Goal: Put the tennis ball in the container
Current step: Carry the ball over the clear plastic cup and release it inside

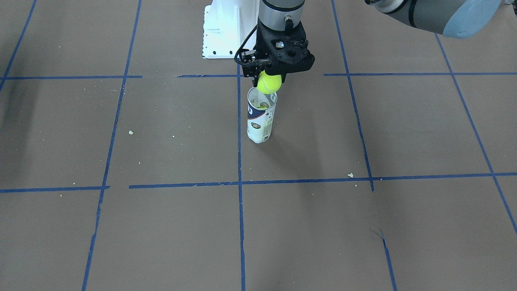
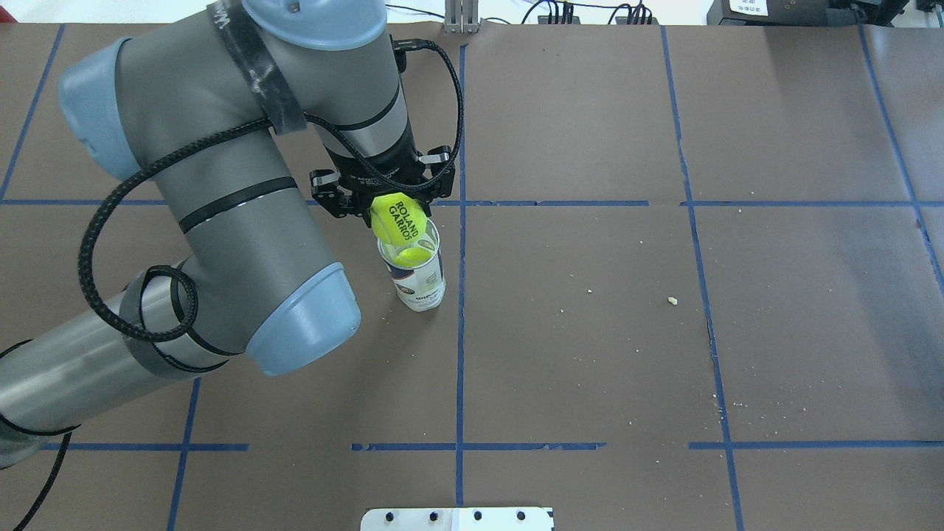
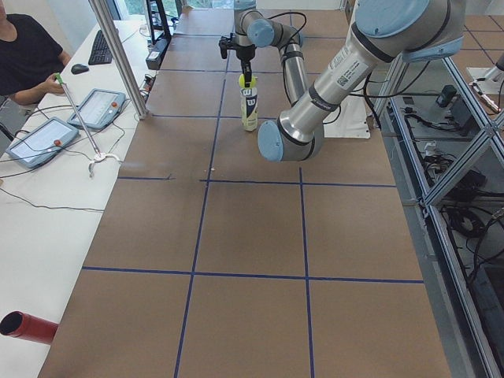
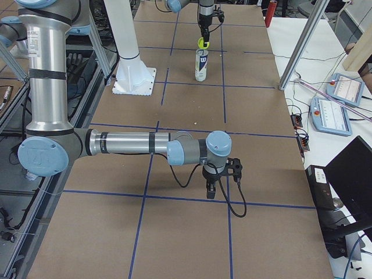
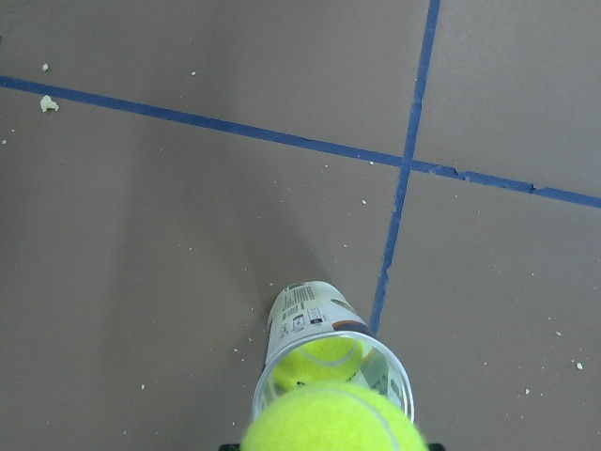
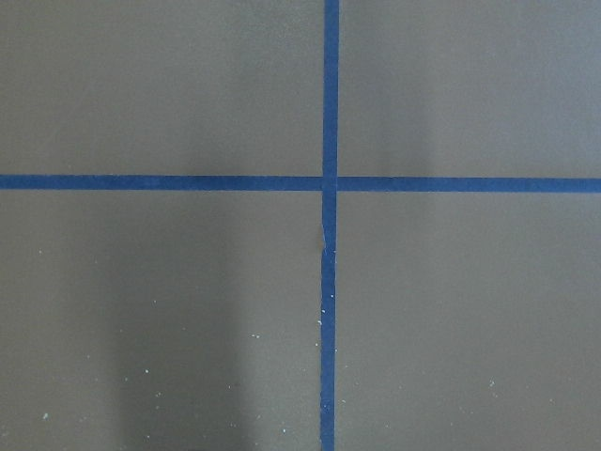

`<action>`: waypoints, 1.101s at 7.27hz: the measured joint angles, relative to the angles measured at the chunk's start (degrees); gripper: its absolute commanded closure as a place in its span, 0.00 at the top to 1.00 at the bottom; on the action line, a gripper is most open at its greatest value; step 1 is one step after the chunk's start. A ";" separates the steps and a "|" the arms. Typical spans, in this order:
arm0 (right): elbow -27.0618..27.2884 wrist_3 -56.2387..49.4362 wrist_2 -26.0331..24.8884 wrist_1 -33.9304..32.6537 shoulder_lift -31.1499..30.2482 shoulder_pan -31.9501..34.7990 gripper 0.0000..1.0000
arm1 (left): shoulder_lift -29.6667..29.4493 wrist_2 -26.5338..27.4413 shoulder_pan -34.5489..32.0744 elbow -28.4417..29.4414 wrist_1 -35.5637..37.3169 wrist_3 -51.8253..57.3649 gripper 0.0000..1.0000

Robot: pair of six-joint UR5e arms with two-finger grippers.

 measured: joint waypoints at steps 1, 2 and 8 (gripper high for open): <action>0.00 0.00 0.00 0.00 0.00 -0.01 1.00 | 0.15 0.15 0.13 0.30 -0.36 0.06 0.77; 0.00 0.00 0.00 0.00 0.00 0.01 1.00 | 0.27 0.20 0.18 0.40 -0.54 0.23 1.00; 0.00 0.00 0.00 0.00 0.00 0.05 1.00 | 1.90 0.89 0.86 -1.10 -2.32 0.61 1.00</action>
